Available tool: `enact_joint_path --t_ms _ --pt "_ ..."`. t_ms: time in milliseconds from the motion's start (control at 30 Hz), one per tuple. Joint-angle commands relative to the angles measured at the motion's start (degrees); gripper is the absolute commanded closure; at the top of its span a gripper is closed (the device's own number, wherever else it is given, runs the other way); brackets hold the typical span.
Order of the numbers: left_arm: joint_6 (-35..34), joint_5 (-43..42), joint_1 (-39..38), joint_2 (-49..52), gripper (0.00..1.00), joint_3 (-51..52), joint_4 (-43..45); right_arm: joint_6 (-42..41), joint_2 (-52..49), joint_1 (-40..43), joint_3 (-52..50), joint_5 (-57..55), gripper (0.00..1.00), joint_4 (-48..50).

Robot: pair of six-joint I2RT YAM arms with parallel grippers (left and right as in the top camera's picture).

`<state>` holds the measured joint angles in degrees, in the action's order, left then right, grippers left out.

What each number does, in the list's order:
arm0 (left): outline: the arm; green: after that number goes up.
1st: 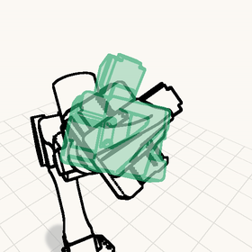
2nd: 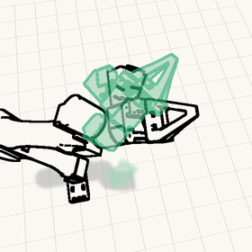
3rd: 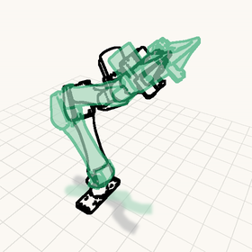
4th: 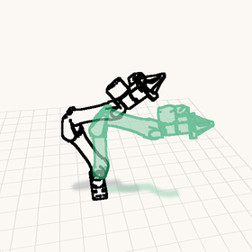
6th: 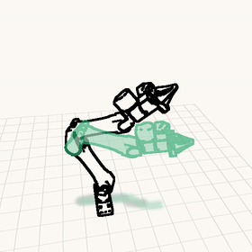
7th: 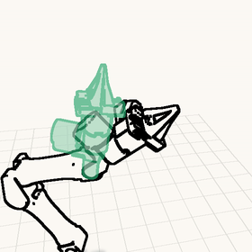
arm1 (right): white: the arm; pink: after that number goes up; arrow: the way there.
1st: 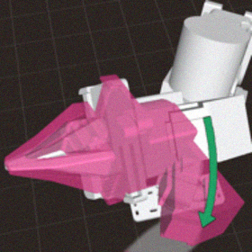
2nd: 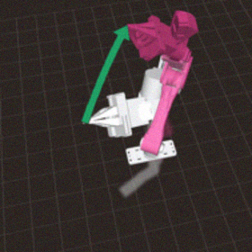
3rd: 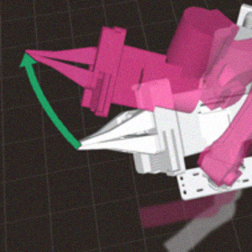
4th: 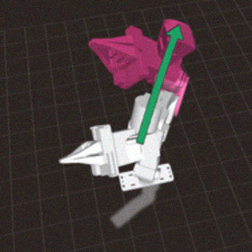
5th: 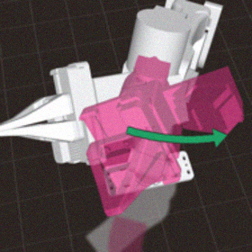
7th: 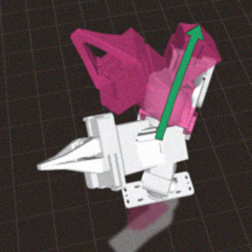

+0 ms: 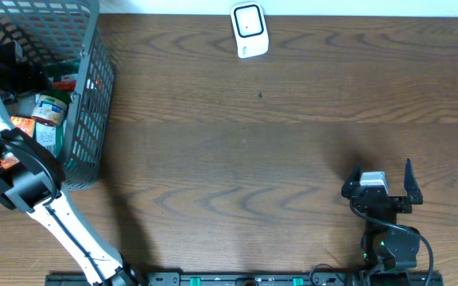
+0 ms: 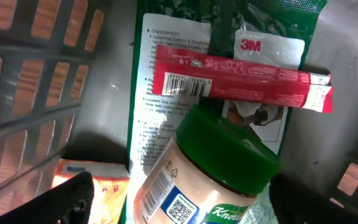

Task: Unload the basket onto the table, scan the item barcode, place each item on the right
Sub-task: 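Lower the left gripper into the basket and grasp the green-lidded jar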

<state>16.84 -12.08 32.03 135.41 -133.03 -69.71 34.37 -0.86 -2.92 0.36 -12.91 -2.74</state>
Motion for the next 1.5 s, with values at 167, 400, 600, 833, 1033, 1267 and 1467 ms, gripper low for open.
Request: enact_joint_path --t_ms 167,400,600,833,1033,1267,1467 --pt "1.0 0.1 0.0 0.9 0.14 0.8 -2.4 0.6 0.1 -0.4 0.0 -0.5 0.01 -0.2" --pt "1.0 0.1 -0.9 0.9 0.19 0.8 -4.4 0.6 0.0 -0.4 0.0 -0.5 0.01 -0.2" --pt "1.6 3.0 -4.0 0.8 0.19 0.8 -4.8 0.6 0.1 -0.4 0.0 -0.5 0.01 -0.2" --pt "1.5 10.2 -6.7 0.8 0.18 0.8 -4.7 0.6 0.0 -0.4 0.0 -0.5 0.01 -0.2" --pt "1.5 10.2 -6.7 0.8 0.18 0.8 -6.3 0.6 0.0 -0.4 0.0 -0.5 0.01 -0.2" --pt "1.6 10.3 -6.7 0.9 0.18 0.8 -4.2 0.6 0.0 -0.4 0.0 -0.5 0.01 -0.2" --pt "1.6 14.2 -6.7 1.8 0.18 1.1 -4.0 0.6 0.0 -0.4 0.0 -0.5 0.01 -0.2"
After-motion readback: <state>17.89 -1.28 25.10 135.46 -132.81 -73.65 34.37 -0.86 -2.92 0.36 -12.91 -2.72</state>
